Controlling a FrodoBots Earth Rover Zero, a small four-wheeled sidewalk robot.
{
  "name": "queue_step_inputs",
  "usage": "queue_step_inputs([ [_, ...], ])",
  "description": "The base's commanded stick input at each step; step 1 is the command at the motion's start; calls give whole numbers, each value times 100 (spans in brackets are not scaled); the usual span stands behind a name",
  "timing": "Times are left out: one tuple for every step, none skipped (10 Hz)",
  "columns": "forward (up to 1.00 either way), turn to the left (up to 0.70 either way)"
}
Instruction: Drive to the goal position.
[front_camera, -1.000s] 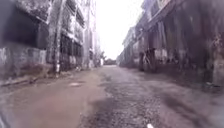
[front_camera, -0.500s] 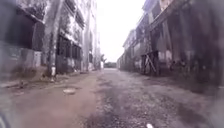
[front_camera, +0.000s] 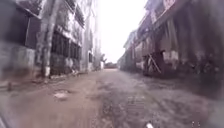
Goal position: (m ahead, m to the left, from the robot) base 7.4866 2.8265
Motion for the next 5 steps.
queue_step_inputs([
  [85, 0],
  [85, 0],
  [85, 0],
  [85, 0],
  [85, 0],
])
